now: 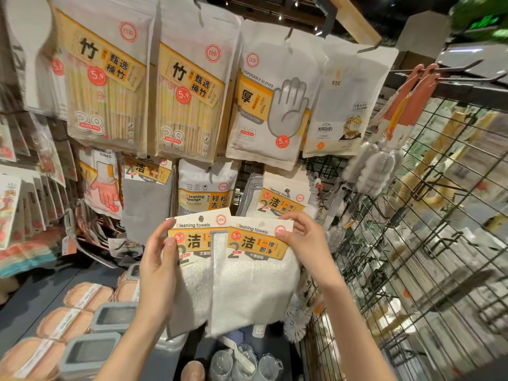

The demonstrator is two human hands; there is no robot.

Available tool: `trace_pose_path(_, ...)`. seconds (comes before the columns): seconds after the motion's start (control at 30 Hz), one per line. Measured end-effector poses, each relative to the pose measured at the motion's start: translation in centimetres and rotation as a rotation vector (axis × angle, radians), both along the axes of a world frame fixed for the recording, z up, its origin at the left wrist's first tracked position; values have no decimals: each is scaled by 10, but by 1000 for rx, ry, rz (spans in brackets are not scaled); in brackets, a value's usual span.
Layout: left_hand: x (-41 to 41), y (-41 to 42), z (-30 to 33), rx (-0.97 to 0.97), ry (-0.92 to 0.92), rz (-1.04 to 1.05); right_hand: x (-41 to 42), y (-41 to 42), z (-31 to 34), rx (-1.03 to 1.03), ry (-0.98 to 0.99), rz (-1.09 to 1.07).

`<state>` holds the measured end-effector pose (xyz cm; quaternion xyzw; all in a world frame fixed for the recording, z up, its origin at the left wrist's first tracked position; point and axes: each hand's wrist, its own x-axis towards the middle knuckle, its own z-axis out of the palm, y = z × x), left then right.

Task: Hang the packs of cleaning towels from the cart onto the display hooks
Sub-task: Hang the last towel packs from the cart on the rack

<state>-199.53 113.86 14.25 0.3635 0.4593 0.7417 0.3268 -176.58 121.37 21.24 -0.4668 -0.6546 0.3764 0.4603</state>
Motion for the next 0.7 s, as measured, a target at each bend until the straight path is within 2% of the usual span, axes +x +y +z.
trace_pose_path(0.1, 0, 1, 1, 14, -1, -2, 9, 16, 6, 8, 2, -61)
trace_pose_path(0.4, -9, 4, 3, 4, 4, 37, 18, 62, 11, -37, 170, -192)
trace_pose_path(0.7, -15, 8, -4, -10, 15, 72, 15, 90, -1, 29, 117, -397)
